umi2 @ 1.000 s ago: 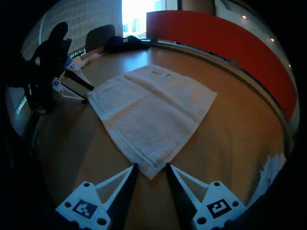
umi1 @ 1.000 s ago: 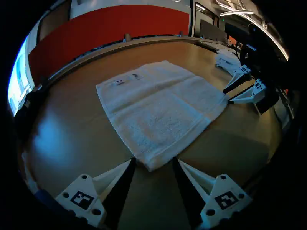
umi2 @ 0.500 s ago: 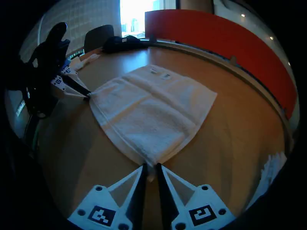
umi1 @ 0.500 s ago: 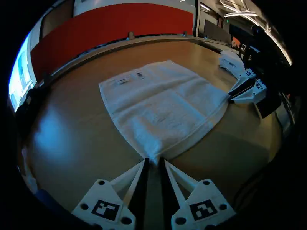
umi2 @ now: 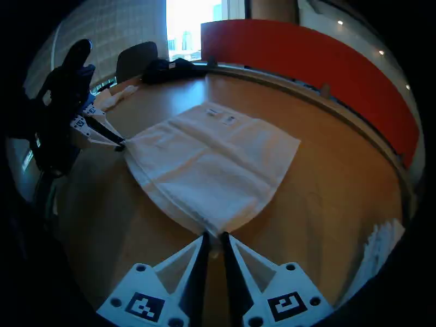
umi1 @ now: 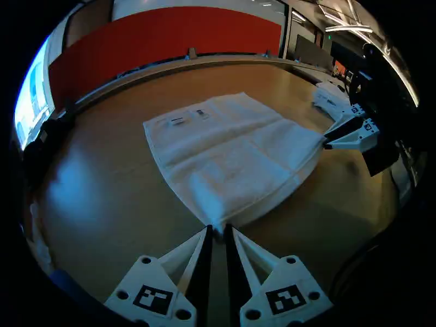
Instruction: Fold towel
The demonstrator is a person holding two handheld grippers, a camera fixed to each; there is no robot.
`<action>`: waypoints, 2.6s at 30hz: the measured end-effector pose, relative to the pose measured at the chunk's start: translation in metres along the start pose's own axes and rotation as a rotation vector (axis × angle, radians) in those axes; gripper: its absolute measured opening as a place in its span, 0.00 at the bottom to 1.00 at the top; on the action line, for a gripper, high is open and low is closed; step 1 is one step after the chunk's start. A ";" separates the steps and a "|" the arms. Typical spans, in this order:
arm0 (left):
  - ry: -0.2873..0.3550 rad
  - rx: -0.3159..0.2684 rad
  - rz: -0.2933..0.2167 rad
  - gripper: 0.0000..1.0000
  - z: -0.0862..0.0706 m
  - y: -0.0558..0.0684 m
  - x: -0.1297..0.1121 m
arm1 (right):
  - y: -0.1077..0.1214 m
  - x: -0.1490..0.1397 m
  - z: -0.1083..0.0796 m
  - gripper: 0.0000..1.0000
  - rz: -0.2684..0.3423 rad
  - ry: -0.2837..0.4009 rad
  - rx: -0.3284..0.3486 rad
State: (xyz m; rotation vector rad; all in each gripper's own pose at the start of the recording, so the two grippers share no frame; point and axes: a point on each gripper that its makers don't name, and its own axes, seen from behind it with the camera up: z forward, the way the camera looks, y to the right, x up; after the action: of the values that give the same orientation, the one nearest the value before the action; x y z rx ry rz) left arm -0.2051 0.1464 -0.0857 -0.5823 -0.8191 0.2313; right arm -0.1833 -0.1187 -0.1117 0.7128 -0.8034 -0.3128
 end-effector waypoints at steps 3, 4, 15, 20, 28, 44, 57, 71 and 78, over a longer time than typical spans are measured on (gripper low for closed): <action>0.007 0.005 -0.013 0.17 -0.006 -0.001 0.007 | 0.000 0.007 -0.007 0.19 -0.008 0.008 0.000; 0.009 0.006 -0.016 0.17 -0.009 -0.001 0.009 | 0.001 0.010 -0.009 0.18 -0.011 0.011 0.000; 0.016 0.022 -0.037 0.17 -0.042 0.002 0.030 | -0.001 0.041 -0.039 0.18 -0.037 0.047 0.000; 0.011 0.016 -0.054 0.17 -0.056 0.008 0.035 | -0.004 0.049 -0.055 0.19 -0.052 0.042 -0.003; 0.011 0.010 -0.089 0.17 -0.079 0.019 0.042 | -0.011 0.060 -0.078 0.18 -0.046 0.048 -0.001; -0.005 -0.014 -0.066 0.16 -0.112 0.032 0.044 | -0.025 0.065 -0.108 0.18 -0.075 0.026 0.032; -0.005 -0.027 -0.087 0.16 -0.121 0.038 0.044 | -0.030 0.064 -0.117 0.18 -0.064 0.019 0.043; 0.001 -0.014 -0.088 0.16 -0.108 0.027 0.056 | -0.021 0.067 -0.106 0.18 -0.075 0.004 0.036; 0.006 0.009 -0.077 0.16 -0.090 0.013 0.066 | -0.006 0.069 -0.087 0.18 -0.082 -0.014 0.019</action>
State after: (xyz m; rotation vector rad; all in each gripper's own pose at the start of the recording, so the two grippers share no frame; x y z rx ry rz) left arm -0.0943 0.1484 -0.1007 -0.5414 -0.8322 0.1628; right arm -0.0726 -0.1182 -0.1200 0.7632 -0.7931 -0.3847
